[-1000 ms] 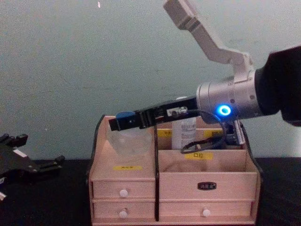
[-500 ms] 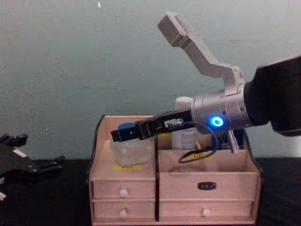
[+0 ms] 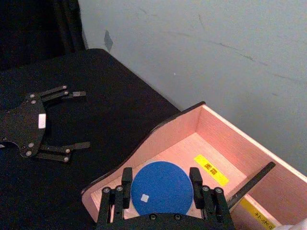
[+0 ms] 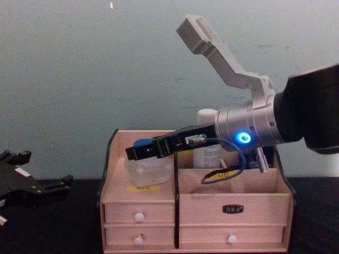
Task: Pick up the facial cleanser and watermelon frost from the table and place them into the tiered storage box.
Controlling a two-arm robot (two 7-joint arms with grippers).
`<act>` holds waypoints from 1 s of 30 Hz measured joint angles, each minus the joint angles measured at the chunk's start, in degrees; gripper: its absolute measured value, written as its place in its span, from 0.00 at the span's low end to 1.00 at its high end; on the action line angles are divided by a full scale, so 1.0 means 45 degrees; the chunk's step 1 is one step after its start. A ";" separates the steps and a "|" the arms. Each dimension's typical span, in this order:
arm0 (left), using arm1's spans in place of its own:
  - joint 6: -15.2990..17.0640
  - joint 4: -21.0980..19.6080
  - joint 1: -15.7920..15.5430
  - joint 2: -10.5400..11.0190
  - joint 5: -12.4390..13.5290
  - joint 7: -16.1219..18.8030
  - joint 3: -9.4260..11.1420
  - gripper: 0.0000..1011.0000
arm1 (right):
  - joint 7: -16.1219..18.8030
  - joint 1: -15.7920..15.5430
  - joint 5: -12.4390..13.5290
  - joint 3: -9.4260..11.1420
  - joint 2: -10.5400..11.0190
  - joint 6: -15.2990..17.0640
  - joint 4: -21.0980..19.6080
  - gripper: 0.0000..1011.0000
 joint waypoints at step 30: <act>0.0000 0.0000 0.0000 0.0000 0.0001 0.0000 0.0000 0.99 | 0.0137 -0.0202 0.0166 0.0243 0.0150 0.0128 -0.0442 0.99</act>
